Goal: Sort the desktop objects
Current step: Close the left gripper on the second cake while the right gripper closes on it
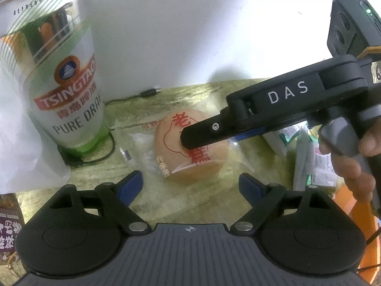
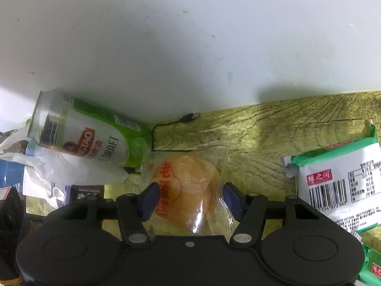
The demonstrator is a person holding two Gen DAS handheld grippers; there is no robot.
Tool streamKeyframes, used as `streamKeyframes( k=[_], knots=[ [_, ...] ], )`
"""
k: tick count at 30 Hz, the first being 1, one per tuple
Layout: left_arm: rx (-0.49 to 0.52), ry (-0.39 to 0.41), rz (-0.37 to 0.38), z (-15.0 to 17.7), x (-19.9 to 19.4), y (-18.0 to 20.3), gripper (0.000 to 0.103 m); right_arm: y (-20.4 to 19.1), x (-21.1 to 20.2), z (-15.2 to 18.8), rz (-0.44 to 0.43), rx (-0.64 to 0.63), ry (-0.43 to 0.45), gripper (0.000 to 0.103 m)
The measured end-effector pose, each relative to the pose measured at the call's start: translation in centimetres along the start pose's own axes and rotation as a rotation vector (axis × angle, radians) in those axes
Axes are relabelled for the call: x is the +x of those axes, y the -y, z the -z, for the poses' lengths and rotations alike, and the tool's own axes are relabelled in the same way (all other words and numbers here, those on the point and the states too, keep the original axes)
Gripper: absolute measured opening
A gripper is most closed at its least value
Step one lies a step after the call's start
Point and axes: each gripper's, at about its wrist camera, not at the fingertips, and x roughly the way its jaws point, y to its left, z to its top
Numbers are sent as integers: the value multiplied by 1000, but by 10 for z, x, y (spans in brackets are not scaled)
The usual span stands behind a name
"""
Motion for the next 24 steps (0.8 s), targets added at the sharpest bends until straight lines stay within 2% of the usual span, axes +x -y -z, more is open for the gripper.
streamKeyframes(
  k=[10, 14, 17, 24],
  knots=[
    [9, -27, 29, 15, -6, 4, 88, 9, -7, 10, 0, 10, -27, 59],
    [-31, -9, 10, 14, -12, -7, 88, 9, -14, 9, -3, 26, -19, 59],
    [-70, 4, 3, 10, -14, -16, 88, 5, -4, 6, -8, 39, -15, 60],
    [-113, -4, 29, 1, -4, -25, 88, 8, 2, 2, -14, 81, -24, 60]
  ],
)
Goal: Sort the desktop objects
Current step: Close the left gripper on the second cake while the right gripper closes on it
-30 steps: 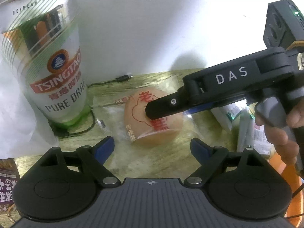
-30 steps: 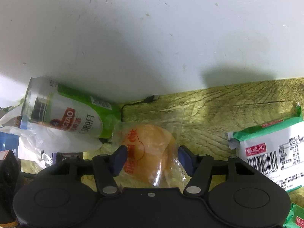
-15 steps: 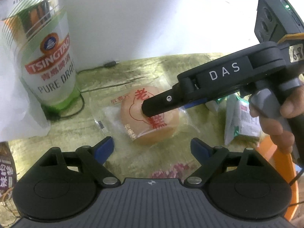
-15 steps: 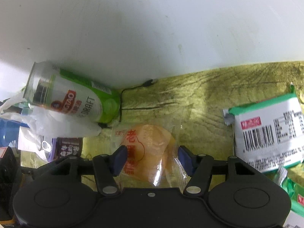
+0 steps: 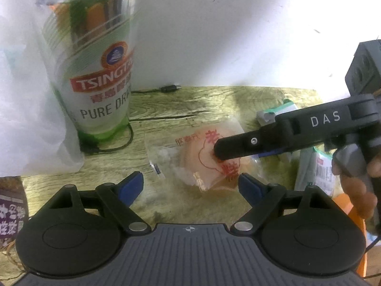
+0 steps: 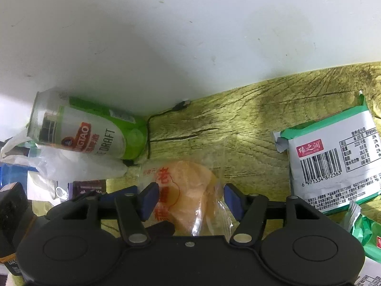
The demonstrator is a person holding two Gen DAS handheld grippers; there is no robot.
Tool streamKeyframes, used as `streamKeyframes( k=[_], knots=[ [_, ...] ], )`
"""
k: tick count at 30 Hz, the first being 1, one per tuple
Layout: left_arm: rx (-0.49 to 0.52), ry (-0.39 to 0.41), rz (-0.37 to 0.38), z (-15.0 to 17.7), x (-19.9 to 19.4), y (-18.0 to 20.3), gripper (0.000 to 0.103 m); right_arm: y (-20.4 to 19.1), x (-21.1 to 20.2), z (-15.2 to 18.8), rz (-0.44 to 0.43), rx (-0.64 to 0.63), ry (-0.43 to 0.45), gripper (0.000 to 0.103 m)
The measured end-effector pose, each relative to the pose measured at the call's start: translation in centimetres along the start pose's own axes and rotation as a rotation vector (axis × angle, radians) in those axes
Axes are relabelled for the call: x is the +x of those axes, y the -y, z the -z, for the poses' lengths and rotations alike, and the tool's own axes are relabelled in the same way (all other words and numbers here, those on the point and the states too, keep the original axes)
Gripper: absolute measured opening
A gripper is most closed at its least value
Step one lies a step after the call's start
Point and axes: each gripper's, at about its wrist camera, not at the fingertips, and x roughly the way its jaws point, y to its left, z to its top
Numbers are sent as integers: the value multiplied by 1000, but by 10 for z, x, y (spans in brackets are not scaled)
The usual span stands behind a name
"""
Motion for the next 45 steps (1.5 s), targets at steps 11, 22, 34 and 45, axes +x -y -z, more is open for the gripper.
streamKeyframes(
  k=[11, 22, 34, 45],
  knots=[
    [-24, 0, 38, 1, 4, 0, 89, 2, 5, -2, -12, 20, -4, 62],
    [-34, 8, 64, 3, 6, 2, 81, -1, 5, 0, -15, -1, -1, 61],
    [-20, 24, 63, 3, -3, 11, 79, -2, -2, 5, -24, 4, 11, 61],
    [-9, 53, 58, 5, -21, 22, 79, -13, -21, 11, -32, -12, 43, 61]
  ],
)
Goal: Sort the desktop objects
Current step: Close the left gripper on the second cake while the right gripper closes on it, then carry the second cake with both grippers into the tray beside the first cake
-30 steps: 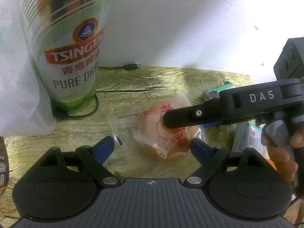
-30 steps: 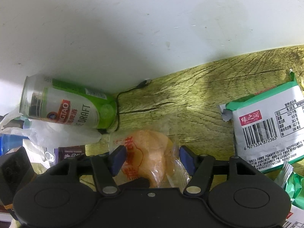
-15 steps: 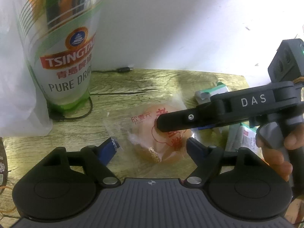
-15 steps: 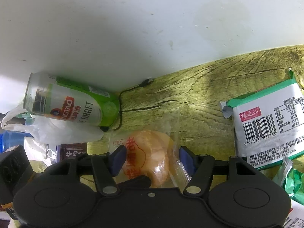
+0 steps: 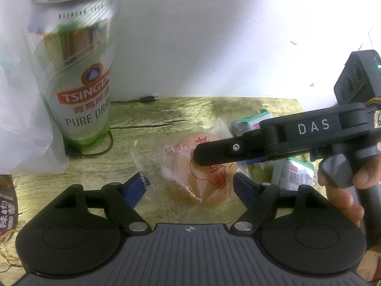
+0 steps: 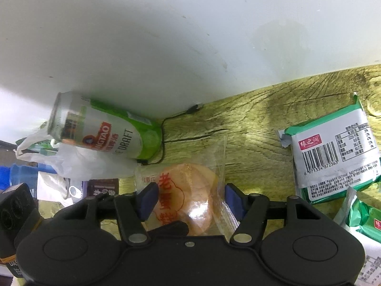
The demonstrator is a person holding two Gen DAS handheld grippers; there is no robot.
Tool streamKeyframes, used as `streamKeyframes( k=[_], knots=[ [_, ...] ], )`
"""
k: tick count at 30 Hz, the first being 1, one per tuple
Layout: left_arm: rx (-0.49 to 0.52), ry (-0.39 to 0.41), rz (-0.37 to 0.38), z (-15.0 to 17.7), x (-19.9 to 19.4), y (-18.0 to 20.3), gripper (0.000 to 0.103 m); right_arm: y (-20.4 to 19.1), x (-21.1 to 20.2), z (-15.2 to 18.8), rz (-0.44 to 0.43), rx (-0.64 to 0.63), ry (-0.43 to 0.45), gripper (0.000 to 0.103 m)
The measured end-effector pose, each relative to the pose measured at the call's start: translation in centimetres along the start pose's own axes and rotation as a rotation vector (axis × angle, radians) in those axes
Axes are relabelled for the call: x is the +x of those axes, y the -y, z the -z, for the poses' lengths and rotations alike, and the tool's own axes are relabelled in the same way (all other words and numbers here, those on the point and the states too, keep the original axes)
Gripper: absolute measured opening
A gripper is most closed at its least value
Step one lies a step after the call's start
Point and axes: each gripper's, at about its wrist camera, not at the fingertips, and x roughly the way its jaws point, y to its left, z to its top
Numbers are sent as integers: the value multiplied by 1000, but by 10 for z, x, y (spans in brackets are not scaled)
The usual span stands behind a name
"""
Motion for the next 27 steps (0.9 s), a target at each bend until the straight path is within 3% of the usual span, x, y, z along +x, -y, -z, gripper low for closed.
streamKeyframes(
  k=[14, 27],
  knots=[
    [46, 48, 0, 11, -46, 25, 79, -24, -40, 23, -15, -25, 46, 61],
    [101, 69, -7, 49, -88, 54, 79, -45, -76, 79, -31, -31, 76, 61]
  ],
)
